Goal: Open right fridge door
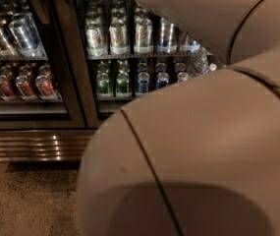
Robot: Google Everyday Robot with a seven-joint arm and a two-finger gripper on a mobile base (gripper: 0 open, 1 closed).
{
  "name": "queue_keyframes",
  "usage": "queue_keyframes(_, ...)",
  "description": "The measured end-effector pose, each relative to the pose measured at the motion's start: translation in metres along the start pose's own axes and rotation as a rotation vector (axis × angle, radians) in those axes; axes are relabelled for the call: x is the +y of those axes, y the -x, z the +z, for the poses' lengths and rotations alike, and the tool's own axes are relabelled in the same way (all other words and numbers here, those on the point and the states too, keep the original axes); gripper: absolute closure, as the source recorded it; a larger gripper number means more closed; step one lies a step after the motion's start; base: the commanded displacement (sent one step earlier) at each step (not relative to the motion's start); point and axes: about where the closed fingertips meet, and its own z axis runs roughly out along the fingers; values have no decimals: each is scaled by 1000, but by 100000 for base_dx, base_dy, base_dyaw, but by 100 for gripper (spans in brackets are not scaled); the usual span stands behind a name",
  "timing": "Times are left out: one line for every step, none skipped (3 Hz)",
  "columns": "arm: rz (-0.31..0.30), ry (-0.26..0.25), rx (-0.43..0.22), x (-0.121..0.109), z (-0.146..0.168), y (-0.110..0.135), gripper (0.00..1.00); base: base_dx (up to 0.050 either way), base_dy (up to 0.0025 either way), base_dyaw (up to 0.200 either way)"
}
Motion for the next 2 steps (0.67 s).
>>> queue_keyframes(3, -22, 16, 4, -11, 1, 34, 0, 0, 0)
queue_keyframes(1, -30, 28, 5, -16, -1, 30, 0, 0, 0)
